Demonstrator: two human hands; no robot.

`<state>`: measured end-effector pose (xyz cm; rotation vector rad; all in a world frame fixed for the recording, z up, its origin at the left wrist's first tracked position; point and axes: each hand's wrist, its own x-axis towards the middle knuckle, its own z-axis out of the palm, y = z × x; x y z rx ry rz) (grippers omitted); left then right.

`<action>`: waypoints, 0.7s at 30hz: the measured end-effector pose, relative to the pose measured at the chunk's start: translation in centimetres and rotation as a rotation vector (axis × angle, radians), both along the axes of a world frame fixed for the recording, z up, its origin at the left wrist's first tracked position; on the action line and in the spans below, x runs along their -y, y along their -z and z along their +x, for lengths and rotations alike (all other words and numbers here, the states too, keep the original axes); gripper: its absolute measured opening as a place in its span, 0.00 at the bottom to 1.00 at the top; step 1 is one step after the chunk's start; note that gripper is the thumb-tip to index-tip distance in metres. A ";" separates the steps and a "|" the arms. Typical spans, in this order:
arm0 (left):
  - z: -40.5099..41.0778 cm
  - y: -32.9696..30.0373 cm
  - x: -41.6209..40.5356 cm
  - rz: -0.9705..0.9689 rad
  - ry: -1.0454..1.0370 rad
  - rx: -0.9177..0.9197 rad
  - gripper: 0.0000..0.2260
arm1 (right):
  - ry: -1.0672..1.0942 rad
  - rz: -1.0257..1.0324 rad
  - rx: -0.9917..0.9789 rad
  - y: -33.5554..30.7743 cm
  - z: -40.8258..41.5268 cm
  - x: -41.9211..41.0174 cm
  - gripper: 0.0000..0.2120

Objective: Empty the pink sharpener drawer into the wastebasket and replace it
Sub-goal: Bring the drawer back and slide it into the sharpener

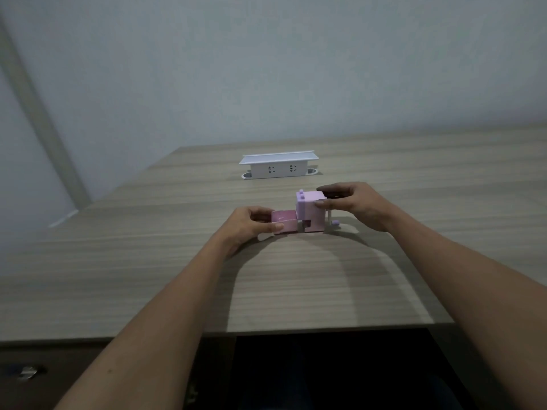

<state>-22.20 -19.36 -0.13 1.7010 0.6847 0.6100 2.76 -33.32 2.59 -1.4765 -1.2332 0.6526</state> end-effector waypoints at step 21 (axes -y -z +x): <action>4.0 0.4 1.7 0.072 0.079 0.000 0.21 | -0.027 0.028 -0.090 1.1 -0.4 -0.6 0.15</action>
